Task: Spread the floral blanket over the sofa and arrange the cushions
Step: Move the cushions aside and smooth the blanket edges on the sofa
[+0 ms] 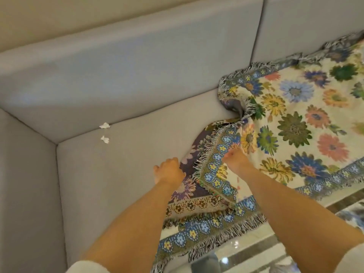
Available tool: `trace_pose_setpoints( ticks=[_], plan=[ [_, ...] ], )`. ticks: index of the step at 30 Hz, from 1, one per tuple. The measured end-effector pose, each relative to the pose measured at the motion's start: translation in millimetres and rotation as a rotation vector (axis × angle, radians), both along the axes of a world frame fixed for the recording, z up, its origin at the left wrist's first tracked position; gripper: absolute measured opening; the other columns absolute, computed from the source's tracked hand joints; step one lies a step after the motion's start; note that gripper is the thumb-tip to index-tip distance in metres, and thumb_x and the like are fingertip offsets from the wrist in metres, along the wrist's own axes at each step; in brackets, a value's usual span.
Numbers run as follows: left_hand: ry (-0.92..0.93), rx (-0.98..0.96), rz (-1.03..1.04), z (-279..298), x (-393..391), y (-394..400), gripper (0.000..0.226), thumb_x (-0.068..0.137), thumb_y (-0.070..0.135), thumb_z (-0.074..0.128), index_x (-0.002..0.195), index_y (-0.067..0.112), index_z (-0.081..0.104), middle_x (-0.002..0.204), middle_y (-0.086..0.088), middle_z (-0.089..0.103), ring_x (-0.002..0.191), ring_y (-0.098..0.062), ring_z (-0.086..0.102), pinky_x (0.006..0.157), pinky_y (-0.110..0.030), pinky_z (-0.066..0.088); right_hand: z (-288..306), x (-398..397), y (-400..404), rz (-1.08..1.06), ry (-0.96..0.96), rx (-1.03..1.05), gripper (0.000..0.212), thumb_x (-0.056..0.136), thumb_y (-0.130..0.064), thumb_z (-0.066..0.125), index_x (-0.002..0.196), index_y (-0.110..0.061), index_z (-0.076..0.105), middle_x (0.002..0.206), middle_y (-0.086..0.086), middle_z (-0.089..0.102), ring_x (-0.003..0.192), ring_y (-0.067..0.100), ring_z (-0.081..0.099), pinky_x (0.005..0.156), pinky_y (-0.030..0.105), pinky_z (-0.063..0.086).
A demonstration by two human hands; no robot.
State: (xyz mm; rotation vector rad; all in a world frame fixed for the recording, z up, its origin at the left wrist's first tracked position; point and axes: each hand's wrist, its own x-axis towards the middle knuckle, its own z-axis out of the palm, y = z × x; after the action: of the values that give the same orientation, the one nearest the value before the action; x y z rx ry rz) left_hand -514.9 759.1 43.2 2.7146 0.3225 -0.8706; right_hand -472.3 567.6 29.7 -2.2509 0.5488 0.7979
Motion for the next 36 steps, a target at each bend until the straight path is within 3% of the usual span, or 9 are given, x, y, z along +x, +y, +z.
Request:
trace_pose_setpoints(
  ticks=[3, 6, 12, 17, 20, 24, 26, 29, 36],
  plan=[
    [0.04, -0.003, 0.028, -45.0, 3.8, 1.5, 0.029, 0.091, 0.008, 0.039, 0.116, 0.008, 0.053, 0.119, -0.011, 0.06, 0.113, -0.028, 0.054, 0.103, -0.04, 0.034, -42.9, 6.5, 9.0, 0.045, 0.07, 0.028, 0.013, 0.095, -0.02, 0.049, 0.105, -0.012, 0.047, 0.114, 0.015, 0.058, 0.115, 0.033, 0.053, 0.097, 0.039, 0.043],
    [0.068, -0.045, 0.025, -88.3, 5.9, -1.0, 0.028, 0.092, 0.007, 0.037, 0.114, 0.008, 0.054, 0.117, -0.011, 0.06, 0.109, -0.029, 0.055, 0.098, -0.039, 0.039, -99.7, 2.0, 26.5, 0.131, 0.117, 0.015, 0.061, 0.091, -0.031, 0.057, 0.141, -0.009, 0.03, 0.14, 0.015, 0.045, 0.125, 0.034, 0.049, 0.1, 0.039, 0.041],
    [0.104, -0.192, 0.103, -160.3, -1.5, 5.1, 0.019, 0.091, 0.005, 0.038, 0.099, 0.01, 0.054, 0.1, -0.01, 0.058, 0.096, -0.029, 0.058, 0.086, -0.036, 0.046, -187.1, -21.1, 60.7, 0.39, 0.233, -0.242, 0.101, 0.079, -0.045, 0.068, 0.149, -0.028, -0.001, 0.16, 0.007, -0.01, 0.144, 0.041, 0.01, 0.11, 0.055, 0.031],
    [0.053, -0.373, 0.264, -168.8, -3.8, 22.1, 0.03, 0.093, 0.003, 0.038, 0.115, 0.007, 0.058, 0.108, -0.013, 0.063, 0.09, -0.032, 0.061, 0.07, -0.031, 0.044, -198.2, -14.2, 51.6, 0.303, 0.034, -0.383, 0.043, 0.088, 0.0, 0.049, 0.131, -0.01, 0.045, 0.138, 0.016, 0.047, 0.114, 0.036, 0.056, 0.084, 0.042, 0.053],
    [0.099, -0.524, 0.3, -156.5, -4.8, 30.2, 0.025, 0.091, 0.009, 0.054, 0.116, 0.011, 0.051, 0.097, -0.002, 0.057, 0.09, -0.019, 0.052, 0.075, -0.028, 0.043, -168.8, 5.8, 65.3, -0.002, 0.009, -0.142, 0.013, 0.093, -0.005, 0.043, 0.092, -0.002, 0.057, 0.077, 0.015, 0.06, 0.082, 0.033, 0.059, 0.07, 0.034, 0.049],
    [0.166, -0.889, 0.471, -116.6, 0.2, 36.3, 0.081, 0.077, 0.01, 0.075, 0.142, 0.011, 0.027, 0.133, 0.001, 0.047, 0.118, -0.018, 0.049, 0.098, -0.024, 0.042, -90.2, 31.6, 121.4, -0.489, 0.012, 0.619, 0.014, 0.095, -0.013, 0.051, 0.1, -0.004, 0.06, 0.092, 0.011, 0.067, 0.093, 0.027, 0.063, 0.081, 0.041, 0.052],
    [0.037, -0.969, 0.601, -93.5, 8.4, 44.3, 0.076, 0.076, 0.005, 0.075, 0.141, 0.008, 0.035, 0.126, -0.002, 0.056, 0.117, -0.019, 0.053, 0.097, -0.028, 0.047, -45.5, 39.5, 155.0, -0.519, 0.016, 0.828, 0.012, 0.095, -0.007, 0.05, 0.099, -0.006, 0.061, 0.085, 0.003, 0.064, 0.081, 0.018, 0.061, 0.078, 0.035, 0.049],
    [-0.249, -0.786, 0.691, -64.0, 23.1, 84.1, 0.037, 0.086, -0.001, 0.062, 0.122, -0.002, 0.057, 0.097, -0.009, 0.066, 0.098, -0.021, 0.06, 0.071, -0.025, 0.055, 2.8, 48.4, 195.0, -0.523, 0.014, 0.971, 0.021, 0.095, -0.005, 0.049, 0.111, 0.008, 0.052, 0.108, 0.015, 0.067, 0.104, 0.029, 0.063, 0.088, 0.04, 0.048],
    [-0.281, -0.092, 0.462, -19.3, 38.4, 248.6, 0.041, 0.09, 0.003, 0.046, 0.131, 0.007, 0.048, 0.119, -0.026, 0.06, 0.109, -0.044, 0.058, 0.089, -0.047, 0.048, 28.2, 47.4, 247.2, -0.233, 0.045, 0.889, 0.041, 0.097, -0.02, 0.048, 0.137, -0.01, 0.041, 0.143, 0.009, 0.043, 0.128, 0.033, 0.048, 0.107, 0.047, 0.042]
  ],
)
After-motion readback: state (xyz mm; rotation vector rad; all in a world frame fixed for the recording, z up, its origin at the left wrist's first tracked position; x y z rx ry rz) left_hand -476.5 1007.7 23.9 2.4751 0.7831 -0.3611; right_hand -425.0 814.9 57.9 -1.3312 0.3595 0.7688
